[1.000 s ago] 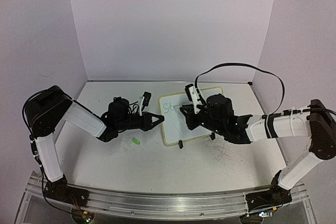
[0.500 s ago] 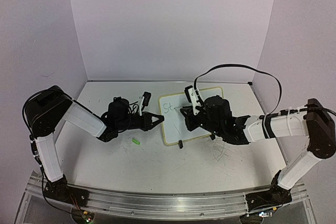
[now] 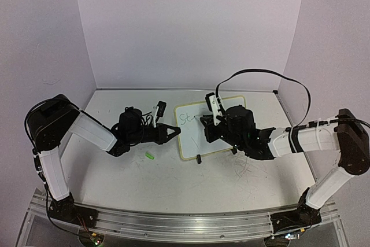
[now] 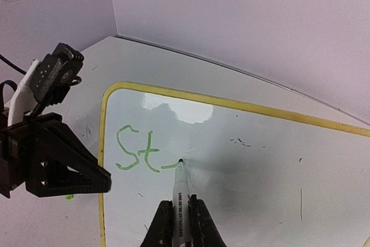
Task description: Write a sentence on the whiteboard
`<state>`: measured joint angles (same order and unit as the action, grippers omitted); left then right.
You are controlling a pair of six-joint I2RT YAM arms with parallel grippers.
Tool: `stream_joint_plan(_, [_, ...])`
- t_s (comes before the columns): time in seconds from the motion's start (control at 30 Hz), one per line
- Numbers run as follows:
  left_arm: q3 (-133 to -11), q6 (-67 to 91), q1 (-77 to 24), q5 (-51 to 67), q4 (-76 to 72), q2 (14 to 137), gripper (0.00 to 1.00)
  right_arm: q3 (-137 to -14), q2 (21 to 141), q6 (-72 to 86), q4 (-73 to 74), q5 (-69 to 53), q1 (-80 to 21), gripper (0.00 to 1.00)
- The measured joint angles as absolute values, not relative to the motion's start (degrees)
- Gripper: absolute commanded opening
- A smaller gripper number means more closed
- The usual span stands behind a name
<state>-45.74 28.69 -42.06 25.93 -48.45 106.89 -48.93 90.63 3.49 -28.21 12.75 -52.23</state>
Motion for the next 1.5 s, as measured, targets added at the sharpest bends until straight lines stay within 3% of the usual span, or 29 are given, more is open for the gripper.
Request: stream_joint_plan(1.5, [-45.74, 28.47, -42.06, 25.96, -48.07, 106.83, 0.0, -45.68, 89.27, 4.74, -28.53, 11.07, -52.36, 0.0])
